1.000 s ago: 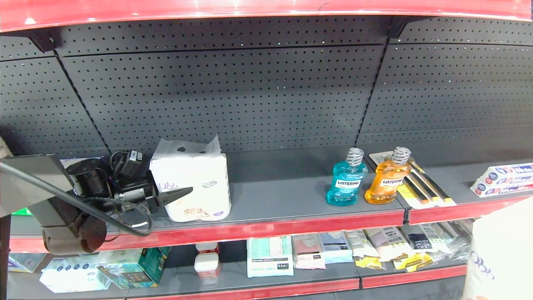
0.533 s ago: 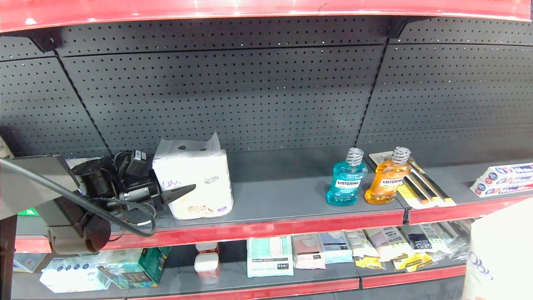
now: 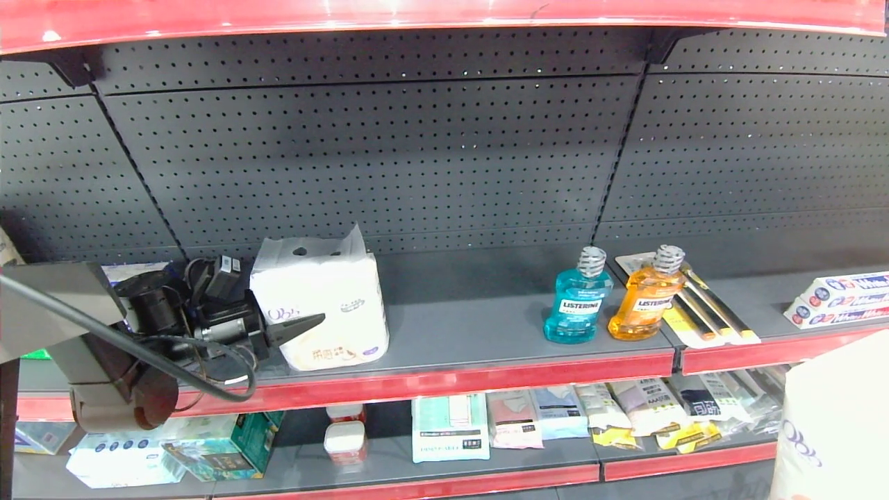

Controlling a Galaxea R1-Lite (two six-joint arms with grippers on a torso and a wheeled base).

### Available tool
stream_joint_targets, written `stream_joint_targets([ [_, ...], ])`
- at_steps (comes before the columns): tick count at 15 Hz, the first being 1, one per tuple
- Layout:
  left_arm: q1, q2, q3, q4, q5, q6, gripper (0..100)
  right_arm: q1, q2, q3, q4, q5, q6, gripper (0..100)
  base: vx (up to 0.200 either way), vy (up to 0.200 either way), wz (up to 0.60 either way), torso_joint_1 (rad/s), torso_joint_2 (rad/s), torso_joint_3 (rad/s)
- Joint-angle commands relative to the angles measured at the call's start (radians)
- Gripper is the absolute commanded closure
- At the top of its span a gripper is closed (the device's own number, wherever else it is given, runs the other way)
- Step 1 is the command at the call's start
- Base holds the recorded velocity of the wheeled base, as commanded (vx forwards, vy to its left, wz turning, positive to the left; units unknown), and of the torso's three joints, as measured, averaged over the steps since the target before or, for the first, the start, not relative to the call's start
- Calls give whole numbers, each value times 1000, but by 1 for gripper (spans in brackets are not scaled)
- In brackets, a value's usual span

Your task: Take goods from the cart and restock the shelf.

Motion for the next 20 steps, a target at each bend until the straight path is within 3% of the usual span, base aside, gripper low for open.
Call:
stream_joint_targets([
  [1, 0, -13, 12, 0, -2, -2, 100, 0, 2, 0, 0, 0, -1, 100, 0, 0, 0, 0, 0, 0],
  [7, 1, -2, 7, 0, -3, 1, 100, 0, 0, 3, 0, 0, -1, 100, 0, 0, 0, 0, 0, 0],
  [13, 1, 19, -3, 0, -17, 55, 100, 0, 2, 3, 0, 0, -1, 100, 0, 0, 0, 0, 0, 0],
  [20, 6, 16, -7, 0, -22, 77, 100, 0, 0, 3, 0, 0, 1, 100, 0, 0, 0, 0, 0, 0],
])
